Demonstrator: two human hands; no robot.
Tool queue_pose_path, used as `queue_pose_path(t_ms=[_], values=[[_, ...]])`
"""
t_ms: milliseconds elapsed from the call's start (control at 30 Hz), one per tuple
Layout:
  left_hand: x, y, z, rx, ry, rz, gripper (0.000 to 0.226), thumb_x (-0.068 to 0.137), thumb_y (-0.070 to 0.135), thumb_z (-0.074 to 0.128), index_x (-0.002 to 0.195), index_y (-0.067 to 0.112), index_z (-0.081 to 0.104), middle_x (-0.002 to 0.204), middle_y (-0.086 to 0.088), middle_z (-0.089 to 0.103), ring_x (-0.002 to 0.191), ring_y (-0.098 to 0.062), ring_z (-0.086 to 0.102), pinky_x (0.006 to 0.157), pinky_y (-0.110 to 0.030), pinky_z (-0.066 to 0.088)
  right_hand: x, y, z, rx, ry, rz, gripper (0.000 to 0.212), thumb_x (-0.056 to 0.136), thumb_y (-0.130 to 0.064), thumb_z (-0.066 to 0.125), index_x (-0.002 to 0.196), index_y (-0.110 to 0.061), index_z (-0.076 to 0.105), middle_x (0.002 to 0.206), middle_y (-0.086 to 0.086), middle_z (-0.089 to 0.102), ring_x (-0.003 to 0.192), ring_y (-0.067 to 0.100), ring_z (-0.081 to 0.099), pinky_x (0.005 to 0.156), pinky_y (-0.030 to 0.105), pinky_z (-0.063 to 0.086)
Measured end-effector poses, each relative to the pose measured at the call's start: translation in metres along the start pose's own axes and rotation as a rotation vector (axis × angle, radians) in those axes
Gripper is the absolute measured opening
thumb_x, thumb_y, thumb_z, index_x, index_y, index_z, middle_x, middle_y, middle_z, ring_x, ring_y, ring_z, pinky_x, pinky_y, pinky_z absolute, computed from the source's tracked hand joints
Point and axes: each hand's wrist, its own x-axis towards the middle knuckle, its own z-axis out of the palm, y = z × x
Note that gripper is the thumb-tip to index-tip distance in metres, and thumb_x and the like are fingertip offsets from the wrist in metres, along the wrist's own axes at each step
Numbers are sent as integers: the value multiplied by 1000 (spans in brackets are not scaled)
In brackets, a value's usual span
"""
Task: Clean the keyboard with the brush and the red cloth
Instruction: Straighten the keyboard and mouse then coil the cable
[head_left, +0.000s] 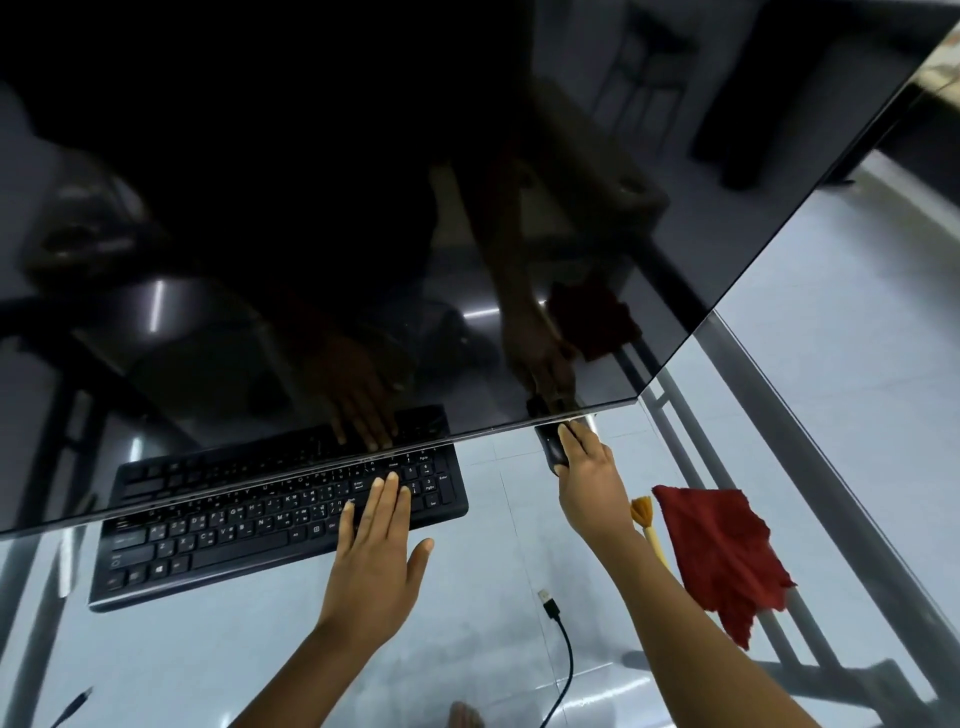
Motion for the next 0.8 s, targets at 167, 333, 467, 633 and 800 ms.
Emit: queue_pose_path(t_ms=[167,333,467,633,800], values=[[0,-2,3,-8,-2,12,68,97,52,21,148,8,31,159,-5,16,148,-18,6,116,-40,2,5,-2,0,-29,-6,-7,56,91,-8,58,143,-12,39,151,7,35,132,30,40,104,38,44],[3,1,-1,-47,2,24,71,96,54,16,150,9,25,160,-3,11,148,-17,4,116,-37,-3,-22,-3,-1,-62,98,-33,49,84,-8,67,131,-3,54,135,20,51,120,38,50,97,46,48],[-12,-14,-9,-33,7,-10,69,97,52,19,146,6,33,157,-7,22,146,-20,15,118,-41,9,-56,-45,18,7,13,-247,46,74,-2,71,120,-3,63,120,20,58,106,39,59,89,47,53],[-48,-54,-28,-120,38,-187,56,98,41,37,138,4,46,152,-14,35,143,-29,27,114,-47,23,-85,-130,43,61,-205,-435,46,88,-11,56,134,-12,54,130,8,50,116,28,50,102,36,42],[-107,-125,-61,-148,128,-533,33,78,12,73,108,1,66,111,-20,61,100,-40,60,81,-49,51,-106,-221,62,2,-380,-634,44,94,-12,47,138,-12,48,134,6,44,123,27,42,105,37,36]])
